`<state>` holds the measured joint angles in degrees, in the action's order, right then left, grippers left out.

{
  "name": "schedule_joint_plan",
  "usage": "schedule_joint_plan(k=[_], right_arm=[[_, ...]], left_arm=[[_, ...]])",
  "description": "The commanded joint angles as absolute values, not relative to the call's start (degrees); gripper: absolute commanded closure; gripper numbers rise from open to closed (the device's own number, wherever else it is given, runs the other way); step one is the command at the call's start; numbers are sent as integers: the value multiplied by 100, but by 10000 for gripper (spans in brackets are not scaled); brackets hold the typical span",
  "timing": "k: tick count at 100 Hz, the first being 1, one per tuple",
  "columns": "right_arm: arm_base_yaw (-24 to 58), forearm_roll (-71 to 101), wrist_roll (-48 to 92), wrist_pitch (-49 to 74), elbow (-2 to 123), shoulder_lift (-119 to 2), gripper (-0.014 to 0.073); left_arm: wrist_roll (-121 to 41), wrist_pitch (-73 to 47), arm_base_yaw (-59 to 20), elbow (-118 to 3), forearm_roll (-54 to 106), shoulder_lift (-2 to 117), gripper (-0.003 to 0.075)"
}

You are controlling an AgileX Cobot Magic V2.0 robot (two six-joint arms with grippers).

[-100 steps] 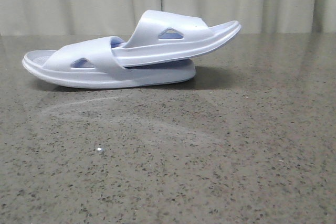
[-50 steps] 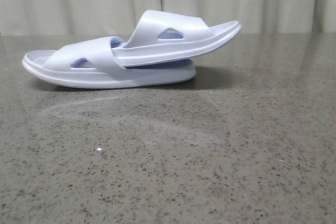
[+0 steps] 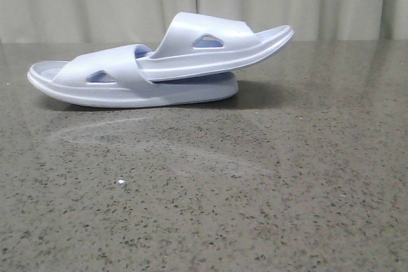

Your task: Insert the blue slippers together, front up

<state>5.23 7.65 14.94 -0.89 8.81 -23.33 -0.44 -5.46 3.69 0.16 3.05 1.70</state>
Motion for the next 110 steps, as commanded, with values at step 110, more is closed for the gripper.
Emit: schedule_joint_plan(k=[110], right_arm=[[186, 41, 928, -159, -174, -275, 672]], left_arm=[[0, -157, 362, 73, 350, 220, 705]])
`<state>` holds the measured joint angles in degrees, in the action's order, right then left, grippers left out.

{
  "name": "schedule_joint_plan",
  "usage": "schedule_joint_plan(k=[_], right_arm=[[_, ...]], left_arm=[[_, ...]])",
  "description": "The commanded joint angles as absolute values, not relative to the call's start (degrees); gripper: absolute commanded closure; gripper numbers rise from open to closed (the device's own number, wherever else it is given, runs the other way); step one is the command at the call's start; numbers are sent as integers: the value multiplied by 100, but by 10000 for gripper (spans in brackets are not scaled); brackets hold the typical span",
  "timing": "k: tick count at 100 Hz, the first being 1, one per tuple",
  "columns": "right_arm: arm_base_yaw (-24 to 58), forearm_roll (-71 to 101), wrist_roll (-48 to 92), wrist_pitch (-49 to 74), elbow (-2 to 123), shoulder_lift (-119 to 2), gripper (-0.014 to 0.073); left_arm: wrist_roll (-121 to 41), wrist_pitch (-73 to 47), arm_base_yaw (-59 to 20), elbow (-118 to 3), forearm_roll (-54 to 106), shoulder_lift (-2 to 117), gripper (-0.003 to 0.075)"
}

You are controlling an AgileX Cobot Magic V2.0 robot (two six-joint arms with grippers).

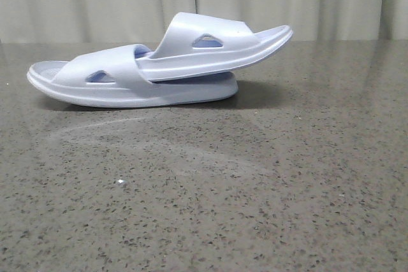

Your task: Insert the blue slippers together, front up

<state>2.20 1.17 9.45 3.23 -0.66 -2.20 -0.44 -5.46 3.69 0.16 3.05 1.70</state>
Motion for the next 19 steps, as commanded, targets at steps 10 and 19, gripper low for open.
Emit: schedule_joint_plan(k=[10, 19], right_arm=[[186, 41, 928, -159, -174, -275, 672], [186, 41, 928, -159, -174, -275, 672]], left_arm=[[0, -157, 362, 73, 350, 220, 705], [0, -157, 362, 73, 350, 220, 705]])
